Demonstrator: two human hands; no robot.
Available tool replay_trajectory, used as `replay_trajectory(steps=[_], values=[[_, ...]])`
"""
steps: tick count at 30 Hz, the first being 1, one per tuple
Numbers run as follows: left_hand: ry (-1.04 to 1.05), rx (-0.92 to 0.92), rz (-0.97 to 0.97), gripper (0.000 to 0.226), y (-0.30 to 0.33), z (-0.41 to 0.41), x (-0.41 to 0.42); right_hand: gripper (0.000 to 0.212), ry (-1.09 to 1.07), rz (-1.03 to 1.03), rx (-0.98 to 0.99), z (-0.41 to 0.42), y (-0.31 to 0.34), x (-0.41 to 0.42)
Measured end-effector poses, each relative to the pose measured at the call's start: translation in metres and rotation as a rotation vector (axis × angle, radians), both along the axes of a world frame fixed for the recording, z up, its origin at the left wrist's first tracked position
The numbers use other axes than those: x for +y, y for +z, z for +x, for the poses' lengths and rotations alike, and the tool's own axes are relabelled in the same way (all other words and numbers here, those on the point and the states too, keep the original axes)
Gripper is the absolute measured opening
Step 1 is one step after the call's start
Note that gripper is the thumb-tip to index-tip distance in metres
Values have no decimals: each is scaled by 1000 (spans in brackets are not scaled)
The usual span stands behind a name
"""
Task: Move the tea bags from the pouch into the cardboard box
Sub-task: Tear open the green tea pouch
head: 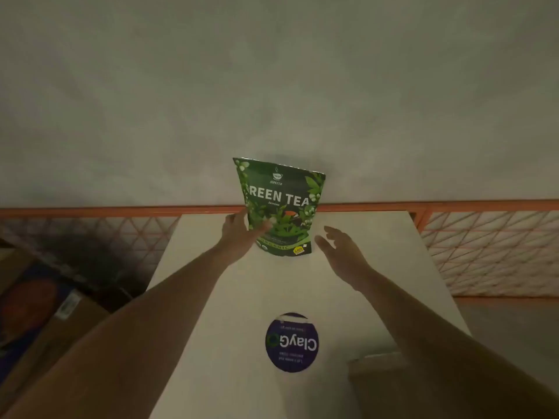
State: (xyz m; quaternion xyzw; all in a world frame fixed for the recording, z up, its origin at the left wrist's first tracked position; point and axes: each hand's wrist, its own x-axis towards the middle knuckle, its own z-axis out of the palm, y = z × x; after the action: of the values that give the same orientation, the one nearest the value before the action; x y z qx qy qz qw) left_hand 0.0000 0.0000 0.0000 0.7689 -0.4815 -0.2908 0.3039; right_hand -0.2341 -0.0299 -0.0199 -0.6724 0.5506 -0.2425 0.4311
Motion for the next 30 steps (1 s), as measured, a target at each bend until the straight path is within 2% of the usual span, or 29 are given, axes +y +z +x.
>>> replay_trajectory(steps=[3, 6, 9, 13, 17, 20, 23, 30], values=[[65, 55, -30, 97, -13, 14, -28, 55, -36, 16, -15, 14, -11, -20], [65, 91, -12, 104, -22, 27, -51, 59, -87, 53, -65, 31, -19, -38], [61, 190, -74, 106, -26, 39, -70, 66, -138, 28, -157, 45, -24, -55], [-5, 355, -224, 72, -30, 42, -78, 50, -158, -6, -346, 60, -24, -67], [-46, 373, -288, 43, -33, 42, -80, 49, -164, -61, -447, 64, -25, -70], [-69, 373, -284, 33, -31, 39, -74, 48, -186, -104, -432, 62, -18, -60], [-108, 387, -277, 29, -30, 35, -59, 39, -192, -107, -370, 57, -12, -41], [-135, 488, -233, 37, -25, 16, 2, 25, -237, -95, -281, 28, 8, 28]])
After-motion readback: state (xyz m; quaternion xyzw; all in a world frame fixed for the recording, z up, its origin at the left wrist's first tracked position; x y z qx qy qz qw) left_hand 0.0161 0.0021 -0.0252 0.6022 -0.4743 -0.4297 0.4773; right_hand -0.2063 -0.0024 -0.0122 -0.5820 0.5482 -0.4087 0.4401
